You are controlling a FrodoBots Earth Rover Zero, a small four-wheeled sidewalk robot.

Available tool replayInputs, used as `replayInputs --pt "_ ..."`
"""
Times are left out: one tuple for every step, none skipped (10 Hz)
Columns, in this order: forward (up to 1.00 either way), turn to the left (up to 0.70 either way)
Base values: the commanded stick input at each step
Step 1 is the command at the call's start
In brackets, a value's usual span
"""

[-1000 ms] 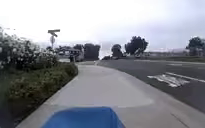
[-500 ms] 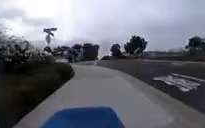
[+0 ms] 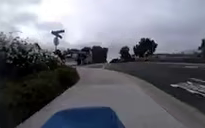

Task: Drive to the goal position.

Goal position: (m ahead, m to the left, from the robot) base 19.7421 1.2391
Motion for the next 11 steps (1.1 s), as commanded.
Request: replayInputs --pt "1.00 0.00" --pt "1.00 0.00" --pt "1.00 0.00" --pt "1.00 0.00" --pt "1.00 -0.12" --pt "1.00 -0.27" --pt "1.00 -0.27" --pt "1.00 -0.20" --pt "1.00 0.00" --pt "1.00 0.00" --pt "1.00 0.06"
